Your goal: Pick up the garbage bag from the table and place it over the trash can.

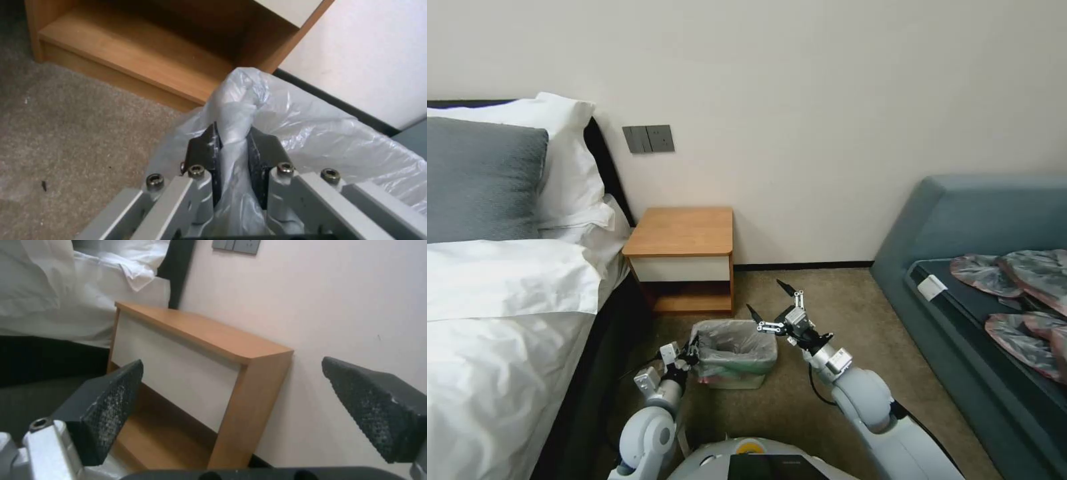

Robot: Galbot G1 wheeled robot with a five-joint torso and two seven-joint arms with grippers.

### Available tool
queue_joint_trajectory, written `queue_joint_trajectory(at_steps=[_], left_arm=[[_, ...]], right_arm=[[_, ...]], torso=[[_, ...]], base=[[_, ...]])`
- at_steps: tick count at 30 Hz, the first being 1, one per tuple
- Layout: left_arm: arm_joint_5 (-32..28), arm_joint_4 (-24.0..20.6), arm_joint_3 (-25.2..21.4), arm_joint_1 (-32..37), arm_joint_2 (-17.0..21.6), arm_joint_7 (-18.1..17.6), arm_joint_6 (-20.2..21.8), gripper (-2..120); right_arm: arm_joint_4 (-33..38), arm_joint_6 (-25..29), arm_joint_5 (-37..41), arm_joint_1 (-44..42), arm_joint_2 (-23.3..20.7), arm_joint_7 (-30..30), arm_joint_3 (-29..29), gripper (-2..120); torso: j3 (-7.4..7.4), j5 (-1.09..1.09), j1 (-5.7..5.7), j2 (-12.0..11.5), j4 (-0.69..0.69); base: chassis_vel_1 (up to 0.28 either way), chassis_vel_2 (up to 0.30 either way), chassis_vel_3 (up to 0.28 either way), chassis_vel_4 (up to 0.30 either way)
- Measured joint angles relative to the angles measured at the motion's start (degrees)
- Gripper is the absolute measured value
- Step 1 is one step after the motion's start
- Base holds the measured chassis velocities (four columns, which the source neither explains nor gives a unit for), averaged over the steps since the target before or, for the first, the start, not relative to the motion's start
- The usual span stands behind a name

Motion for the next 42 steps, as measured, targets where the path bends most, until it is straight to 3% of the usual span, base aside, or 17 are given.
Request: queue_joint_trajectory(at_steps=[6,13,15,18,19,26,31,33,34,37,38,40,42], left_arm=[[0.22,0.11,0.01,0.39,-0.34,0.04,-0.20,20],[0.60,-0.16,-0.18,0.82,-0.46,-0.31,-0.75,48],[0.84,-0.29,-0.22,0.93,-0.54,-0.44,-0.92,51],[1.98,-0.77,-0.24,1.77,-0.86,-1.50,-1.71,69],[1.98,-0.77,-0.24,1.77,-0.86,-1.50,-1.71,69],[6.00,-1.82,-0.25,2.89,-0.97,-2.61,-2.96,95],[12.50,-2.16,-0.45,3.32,-0.68,0.04,-5.72,97],[18.95,-1.31,-1.18,3.27,-0.35,3.78,-10.96,98],[18.95,-1.31,-1.18,3.27,-0.35,3.78,-10.96,98],[27.32,2.07,-2.56,2.07,0.23,8.23,-21.19,98],[27.32,2.07,-2.56,2.07,0.23,8.23,-21.19,98],[28.46,3.89,-2.96,1.34,0.69,9.09,-25.19,99],[28.55,4.63,-3.13,1.13,0.82,9.45,-26.80,99]], right_arm=[[-0.08,-0.11,0.19,0.34,-0.03,-0.15,-0.04,100],[-0.19,-0.50,0.55,1.05,-0.19,-0.28,-0.44,100],[-0.19,-0.59,0.60,1.15,-0.21,-0.29,-0.49,100],[-0.22,-0.76,0.66,1.40,-0.22,-0.34,-0.61,100],[-0.22,-0.76,0.66,1.40,-0.22,-0.34,-0.61,100],[-0.21,-0.90,0.67,1.72,-0.16,-0.63,-1.00,100],[-0.21,-1.15,0.43,1.81,0.42,0.92,-1.52,100],[0.60,-4.42,0.36,1.04,1.49,7.56,-2.39,100],[0.60,-4.42,0.36,1.04,1.49,7.56,-2.39,100],[1.13,-9.37,0.67,-1.72,4.01,20.96,-4.22,100],[1.13,-9.37,0.67,-1.72,4.01,20.96,-4.22,100],[-0.11,-9.07,0.11,-4.92,6.88,28.56,-4.47,100],[-0.68,-8.28,-0.15,-6.17,8.22,30.66,-4.42,100]], torso=[[0.00,0.00,0.00,0.00,0.01],[0.00,0.00,0.00,0.00,0.00],[0.00,0.00,0.00,0.00,0.01],[0.00,0.00,0.00,0.00,0.01],[0.00,0.00,0.00,0.00,0.01],[0.00,0.00,0.00,0.00,0.01],[0.00,-0.01,0.00,0.00,0.01],[0.00,0.00,0.00,0.00,0.01],[0.00,0.00,0.00,0.00,0.01],[0.00,-0.01,0.00,0.00,0.00],[0.00,-0.01,0.00,0.00,0.00],[0.01,-0.01,0.00,0.00,-0.02],[0.01,0.00,0.00,0.00,0.00]], base=[[0.000,0.000,0.000,0.000],[0.000,0.000,0.000,0.000],[0.000,0.000,0.000,0.000],[0.000,0.000,0.000,0.000],[0.000,0.000,0.000,0.000],[0.000,0.000,0.000,0.000],[0.000,0.000,0.000,0.000],[0.000,0.000,0.000,0.000],[0.000,0.000,0.000,0.000],[0.000,0.000,0.000,0.000],[0.000,0.000,0.000,0.000],[0.000,0.000,0.000,0.000],[0.000,0.000,0.000,0.000]])
